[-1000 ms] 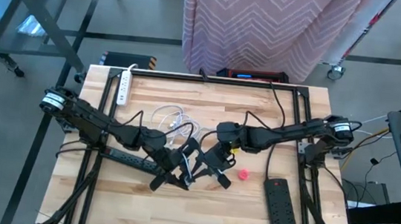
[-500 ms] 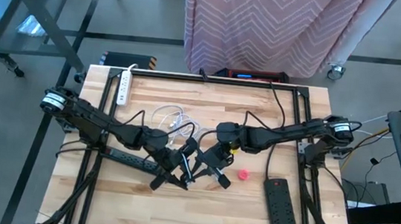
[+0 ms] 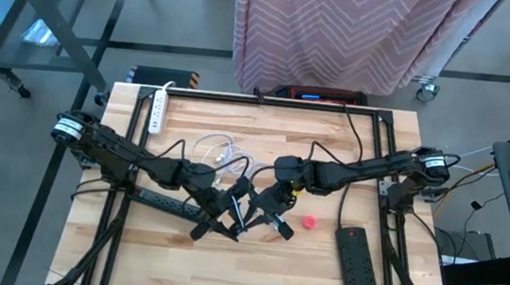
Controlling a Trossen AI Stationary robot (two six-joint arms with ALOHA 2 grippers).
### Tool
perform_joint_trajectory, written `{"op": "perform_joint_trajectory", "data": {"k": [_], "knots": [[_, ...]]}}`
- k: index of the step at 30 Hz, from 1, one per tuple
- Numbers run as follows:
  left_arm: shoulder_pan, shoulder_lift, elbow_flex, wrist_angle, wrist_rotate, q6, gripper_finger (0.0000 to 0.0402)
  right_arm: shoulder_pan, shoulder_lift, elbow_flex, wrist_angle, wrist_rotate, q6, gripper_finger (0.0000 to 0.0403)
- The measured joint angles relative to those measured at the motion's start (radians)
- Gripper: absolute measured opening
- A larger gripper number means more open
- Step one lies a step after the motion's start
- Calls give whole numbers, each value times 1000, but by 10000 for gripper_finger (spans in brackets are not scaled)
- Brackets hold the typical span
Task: Plug in charger cables
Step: Insert the white charger cable into the black charger adapter
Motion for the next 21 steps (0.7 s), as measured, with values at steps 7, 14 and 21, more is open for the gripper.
{"op": "perform_joint_trajectory", "data": {"k": [7, 14, 21], "knots": [[2, 0, 0, -5, 0, 16, 136, 0, 0, 0, 2, 0, 3, 0], [2, -1, 0, -6, 0, 25, 144, 1, 0, 0, 1, 9, -29, 0], [1, -1, 0, -7, 0, 30, 134, 7, 0, 0, 3, 31, -34, 0]]}}
